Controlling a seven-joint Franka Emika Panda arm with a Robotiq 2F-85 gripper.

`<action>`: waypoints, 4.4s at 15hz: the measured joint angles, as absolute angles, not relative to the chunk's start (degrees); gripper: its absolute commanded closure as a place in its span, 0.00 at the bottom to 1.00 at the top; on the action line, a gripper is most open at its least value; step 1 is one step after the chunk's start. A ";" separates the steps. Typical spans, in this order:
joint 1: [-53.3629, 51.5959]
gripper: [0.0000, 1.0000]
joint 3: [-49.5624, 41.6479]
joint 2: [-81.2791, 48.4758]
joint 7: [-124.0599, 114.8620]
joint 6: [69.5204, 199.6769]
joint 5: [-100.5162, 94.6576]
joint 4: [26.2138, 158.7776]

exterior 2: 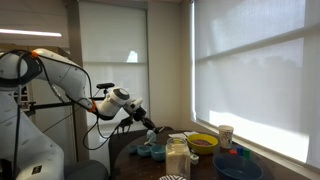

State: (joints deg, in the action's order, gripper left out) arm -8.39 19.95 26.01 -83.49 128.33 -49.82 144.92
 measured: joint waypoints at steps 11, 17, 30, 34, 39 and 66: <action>-10.18 0.97 24.70 25.97 -96.93 118.80 -59.59 145.26; -12.93 0.97 25.60 25.69 -103.25 113.49 -65.10 145.06; -19.47 0.97 26.33 20.38 -108.61 101.26 -72.85 142.96; -20.29 0.97 25.95 19.53 -108.89 100.24 -72.91 142.45; -20.42 0.97 21.85 20.59 -109.11 103.76 -72.32 142.15; -10.34 0.87 3.82 38.19 -105.14 131.84 -56.66 143.17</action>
State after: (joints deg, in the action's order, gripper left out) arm -10.34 3.82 38.19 -105.14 131.84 -56.66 143.17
